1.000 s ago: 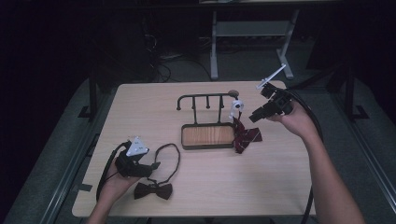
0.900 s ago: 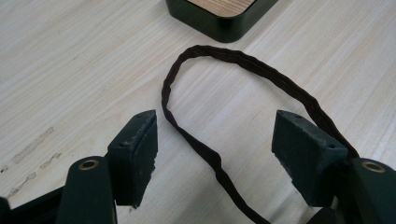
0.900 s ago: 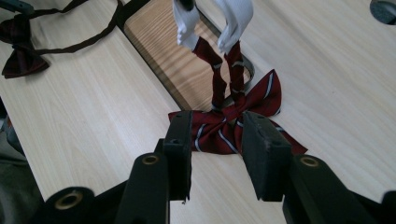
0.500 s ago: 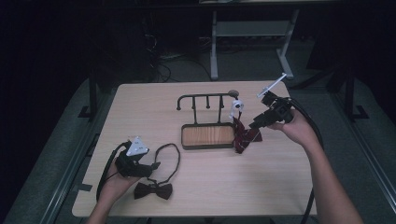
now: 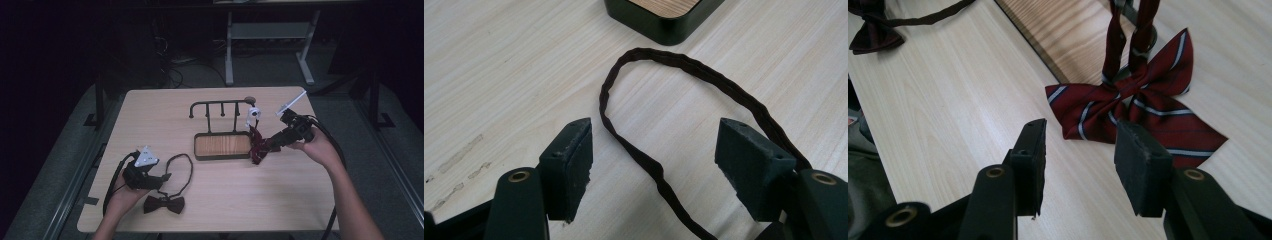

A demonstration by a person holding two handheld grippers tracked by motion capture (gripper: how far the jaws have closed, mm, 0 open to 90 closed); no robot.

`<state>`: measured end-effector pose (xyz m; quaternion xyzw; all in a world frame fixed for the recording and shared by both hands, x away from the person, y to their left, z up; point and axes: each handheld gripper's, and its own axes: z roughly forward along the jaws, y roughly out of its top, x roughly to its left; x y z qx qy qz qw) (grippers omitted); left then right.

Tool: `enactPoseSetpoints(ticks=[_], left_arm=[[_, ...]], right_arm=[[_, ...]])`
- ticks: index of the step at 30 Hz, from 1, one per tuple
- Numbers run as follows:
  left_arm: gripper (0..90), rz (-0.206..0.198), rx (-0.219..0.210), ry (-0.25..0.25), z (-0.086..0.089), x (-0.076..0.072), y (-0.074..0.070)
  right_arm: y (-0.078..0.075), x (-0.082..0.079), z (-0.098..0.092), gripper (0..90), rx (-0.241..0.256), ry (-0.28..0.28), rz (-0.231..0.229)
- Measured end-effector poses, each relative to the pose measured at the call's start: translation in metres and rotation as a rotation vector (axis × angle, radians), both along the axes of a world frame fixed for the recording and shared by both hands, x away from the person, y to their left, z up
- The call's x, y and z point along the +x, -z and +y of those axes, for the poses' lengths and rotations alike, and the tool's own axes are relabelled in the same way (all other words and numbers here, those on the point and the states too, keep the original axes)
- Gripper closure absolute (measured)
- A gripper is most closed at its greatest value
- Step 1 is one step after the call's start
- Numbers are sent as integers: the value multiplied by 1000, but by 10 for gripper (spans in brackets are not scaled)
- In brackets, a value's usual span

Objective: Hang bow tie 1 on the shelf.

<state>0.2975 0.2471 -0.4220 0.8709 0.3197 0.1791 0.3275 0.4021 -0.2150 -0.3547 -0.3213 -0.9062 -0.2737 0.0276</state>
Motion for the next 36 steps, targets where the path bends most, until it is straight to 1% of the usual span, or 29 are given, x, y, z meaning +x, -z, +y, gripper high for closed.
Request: enactPoseSetpoints(ticks=[2, 4, 8, 10, 25, 27, 29, 33, 34, 35, 36], left_arm=[[319, 0, 1, 1, 0, 0, 0], [320, 0, 1, 1, 0, 0, 0], [320, 1, 0, -2, 0, 0, 0], [319, 4, 5, 0, 0, 0, 0], [319, 7, -3, 3, 0, 1, 2], [319, 7, -2, 1, 0, 1, 2], [319, 11, -12, -7, 0, 0, 3], [319, 13, -5, -5, 0, 1, 3], [319, 15, 2, -2, 0, 1, 3], [319, 13, 5, 1, 0, 1, 3], [319, 13, -3, -3, 0, 1, 3]], right_arm=[[2, -1, -1, 549, 0, -1, 0], [7, -3, -3, 546, 1, 5, 9], [11, -5, -5, 541, 5, 3, 14], [15, -9, -5, 541, 9, -1, 6], [27, -22, -14, 528, 22, 3, 7], [29, -23, -14, 523, 14, 1, 8], [30, -25, -14, 523, 18, 0, 9], [35, -29, -14, 516, 20, -2, 11], [36, -30, -14, 511, 21, -2, 13], [37, -31, -14, 504, 14, -2, 14], [38, -32, -14, 503, 12, 0, 15]])
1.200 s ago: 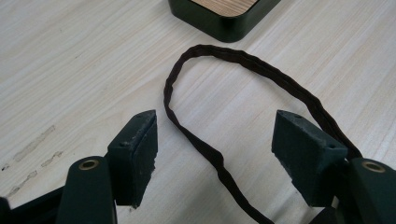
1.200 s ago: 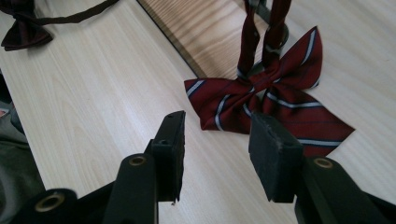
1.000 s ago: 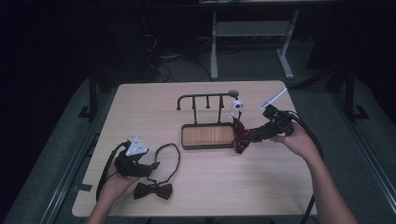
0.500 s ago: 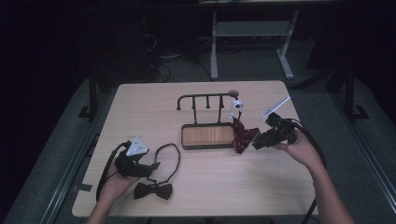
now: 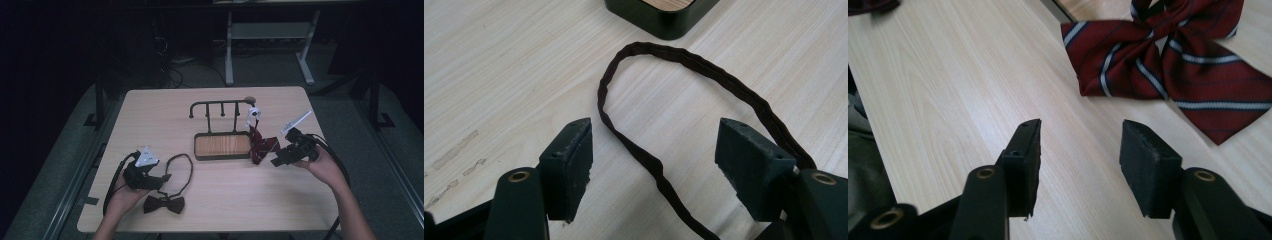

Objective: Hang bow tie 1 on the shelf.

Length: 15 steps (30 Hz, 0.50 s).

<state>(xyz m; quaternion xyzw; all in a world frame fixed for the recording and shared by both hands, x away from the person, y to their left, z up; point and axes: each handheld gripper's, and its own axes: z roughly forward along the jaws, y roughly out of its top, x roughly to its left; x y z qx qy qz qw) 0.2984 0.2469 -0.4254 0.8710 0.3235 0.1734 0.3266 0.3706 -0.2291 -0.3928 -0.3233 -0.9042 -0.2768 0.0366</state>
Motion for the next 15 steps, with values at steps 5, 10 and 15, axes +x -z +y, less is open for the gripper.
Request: enactPoseSetpoints(ticks=[5, 10, 15], left_arm=[[319, 1, 5, 2, 0, 0, 0], [319, 0, 6, 5, 0, 0, 0], [320, 4, 19, 11, -1, 1, 1]], right_arm=[[2, -4, -1, 498, 7, -6, -8], [6, -8, -2, 496, 15, 1, -9], [11, -12, -3, 493, 22, 8, -10]])
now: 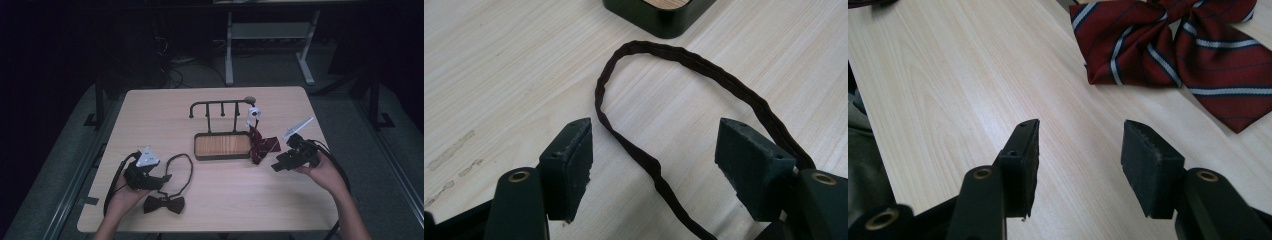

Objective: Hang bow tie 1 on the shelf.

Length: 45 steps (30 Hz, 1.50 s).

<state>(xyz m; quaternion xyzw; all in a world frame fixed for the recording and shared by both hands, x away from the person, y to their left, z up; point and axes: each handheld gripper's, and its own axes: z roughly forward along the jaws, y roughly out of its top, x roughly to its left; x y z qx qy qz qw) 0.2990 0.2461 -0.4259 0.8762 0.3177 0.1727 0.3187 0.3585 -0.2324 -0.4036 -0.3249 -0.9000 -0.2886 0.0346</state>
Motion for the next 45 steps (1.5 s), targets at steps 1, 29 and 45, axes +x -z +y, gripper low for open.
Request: enactPoseSetpoints(ticks=[1, 29, 45], left_arm=[[320, 0, 0, 0, 0, 0, 0], [321, 6, -1, 8, -3, 2, 0], [420, 53, -39, -23, 2, 20, -5]], right_arm=[[0, 0, 0, 493, 0, 0, 0], [33, -27, -8, 456, 13, 38, -15], [30, -34, -12, 433, 39, 73, -34]])
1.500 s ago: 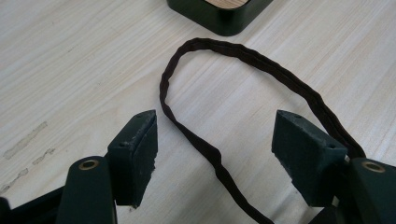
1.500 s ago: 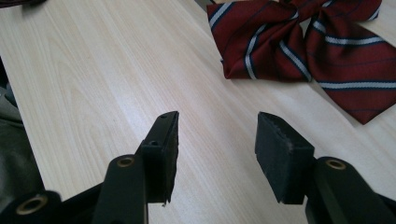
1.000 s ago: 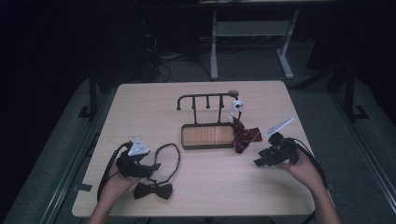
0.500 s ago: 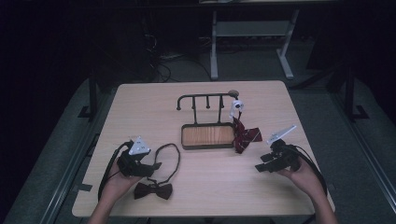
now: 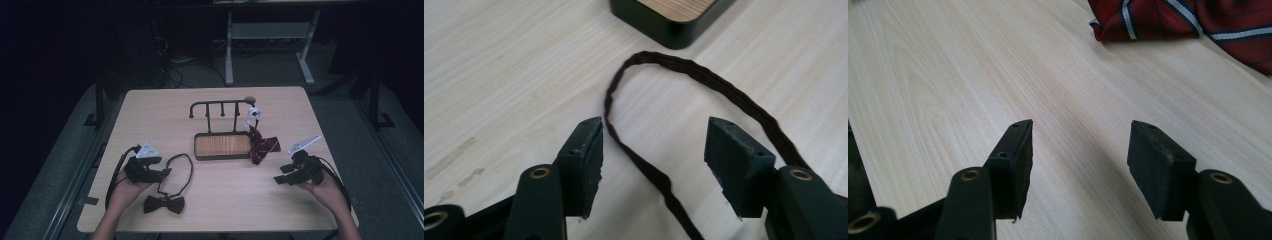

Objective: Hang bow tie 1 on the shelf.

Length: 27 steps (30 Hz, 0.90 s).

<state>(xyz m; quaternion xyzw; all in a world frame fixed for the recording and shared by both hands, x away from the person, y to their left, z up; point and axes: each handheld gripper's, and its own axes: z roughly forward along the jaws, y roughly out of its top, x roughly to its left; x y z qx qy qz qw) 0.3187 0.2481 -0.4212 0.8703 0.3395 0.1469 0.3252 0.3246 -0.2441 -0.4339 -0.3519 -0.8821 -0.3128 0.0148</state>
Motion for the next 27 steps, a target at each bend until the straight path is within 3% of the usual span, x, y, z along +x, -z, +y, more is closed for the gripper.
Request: enactPoseSetpoints(ticks=[7, 13, 22, 27], left_arm=[[470, 30, 29, 1, -4, 22, -10], [491, 52, 4, -43, -11, 33, -8], [522, 96, 100, -49, -16, 38, 9], [563, 126, 124, -41, -20, 39, 15]], right_arm=[[0, 0, -2, 429, 4, 4, -5], [2, 0, 0, 431, 0, -3, -4], [-1, -2, 1, 428, 7, -10, -18], [-3, -3, 0, 428, 17, -2, -26]])
